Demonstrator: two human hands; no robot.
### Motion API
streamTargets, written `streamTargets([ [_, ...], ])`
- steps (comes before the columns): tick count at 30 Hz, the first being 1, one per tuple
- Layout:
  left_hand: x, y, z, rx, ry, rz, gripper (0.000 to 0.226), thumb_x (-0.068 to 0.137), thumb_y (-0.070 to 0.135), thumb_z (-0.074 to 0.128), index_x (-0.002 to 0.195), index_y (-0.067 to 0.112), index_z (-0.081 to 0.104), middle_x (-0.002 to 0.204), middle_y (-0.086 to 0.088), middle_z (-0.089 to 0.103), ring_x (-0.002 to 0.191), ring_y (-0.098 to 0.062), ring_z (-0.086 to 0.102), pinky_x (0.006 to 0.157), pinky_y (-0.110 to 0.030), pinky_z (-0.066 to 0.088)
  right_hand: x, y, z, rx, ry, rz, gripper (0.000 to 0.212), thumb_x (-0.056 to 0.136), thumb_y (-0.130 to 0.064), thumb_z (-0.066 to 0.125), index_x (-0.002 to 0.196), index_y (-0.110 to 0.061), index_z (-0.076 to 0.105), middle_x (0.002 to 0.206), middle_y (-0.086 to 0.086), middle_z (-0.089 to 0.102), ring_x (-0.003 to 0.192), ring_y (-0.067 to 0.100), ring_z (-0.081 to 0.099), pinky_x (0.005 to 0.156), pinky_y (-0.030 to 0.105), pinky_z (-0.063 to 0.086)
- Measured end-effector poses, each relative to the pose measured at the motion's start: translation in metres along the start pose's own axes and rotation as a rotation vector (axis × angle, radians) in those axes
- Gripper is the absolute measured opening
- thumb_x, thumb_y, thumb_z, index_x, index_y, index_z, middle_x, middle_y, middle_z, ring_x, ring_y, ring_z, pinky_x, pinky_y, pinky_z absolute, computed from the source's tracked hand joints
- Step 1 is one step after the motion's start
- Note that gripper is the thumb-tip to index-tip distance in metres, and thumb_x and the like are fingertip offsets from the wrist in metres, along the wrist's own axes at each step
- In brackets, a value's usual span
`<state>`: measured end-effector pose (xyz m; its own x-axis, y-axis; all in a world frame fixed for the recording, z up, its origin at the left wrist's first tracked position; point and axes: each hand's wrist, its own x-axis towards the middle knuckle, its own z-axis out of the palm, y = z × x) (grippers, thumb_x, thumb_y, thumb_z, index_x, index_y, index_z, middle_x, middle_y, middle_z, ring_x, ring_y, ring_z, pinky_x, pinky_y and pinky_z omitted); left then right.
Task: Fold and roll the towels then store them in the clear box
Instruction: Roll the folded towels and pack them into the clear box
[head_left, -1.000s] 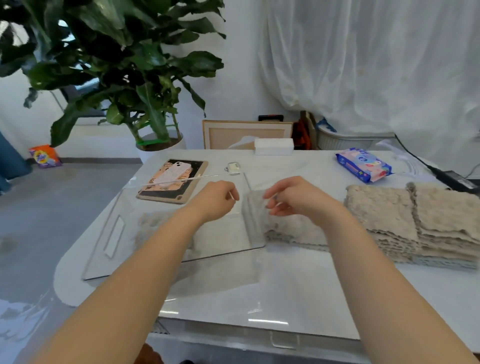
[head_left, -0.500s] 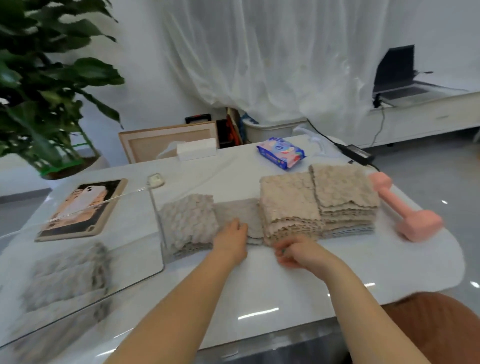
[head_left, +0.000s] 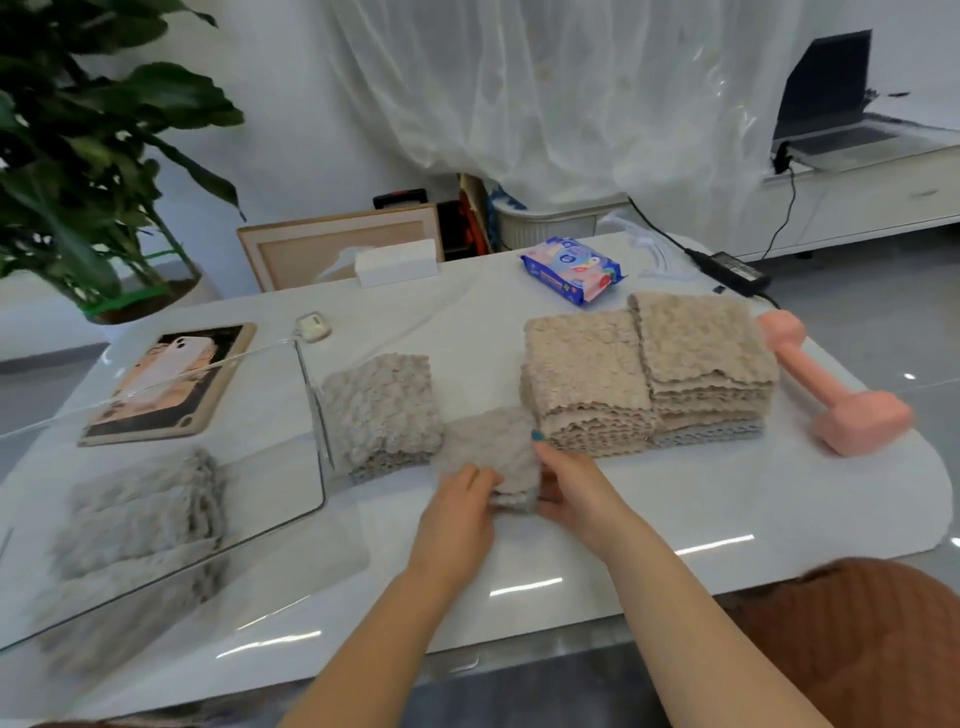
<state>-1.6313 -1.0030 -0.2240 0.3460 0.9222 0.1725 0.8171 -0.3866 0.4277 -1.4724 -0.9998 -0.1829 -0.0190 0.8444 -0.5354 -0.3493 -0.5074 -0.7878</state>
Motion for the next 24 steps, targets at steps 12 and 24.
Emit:
streamTargets([
  [12,-0.02,0.002,-0.025,-0.458,0.173,-0.565,0.048,0.087,0.047,0.06,0.121,0.015,0.05,0.125,-0.001,0.039,0.119,-0.017,0.038,0.103,-0.029,0.035,-0.018,0.007,0.016,0.03,0.001,-0.083,0.018,0.082,-0.001,0.065,0.099,-0.006,0.066,0.084,0.012,0.074,0.072,0.024,0.072,0.056,0.03,0.056],
  [24,0.005,0.051,-0.053,-0.972,0.365,-0.542,0.014,0.089,0.02,0.065,0.082,0.018,0.053,0.084,0.005,0.056,0.078,-0.008,0.054,0.07,-0.019,0.045,-0.044,-0.008,-0.009,0.018,0.044,-0.31,0.039,0.083,-0.015,0.069,0.121,-0.013,0.058,0.107,0.009,0.07,0.091,0.025,0.07,0.07,0.036,0.057],
])
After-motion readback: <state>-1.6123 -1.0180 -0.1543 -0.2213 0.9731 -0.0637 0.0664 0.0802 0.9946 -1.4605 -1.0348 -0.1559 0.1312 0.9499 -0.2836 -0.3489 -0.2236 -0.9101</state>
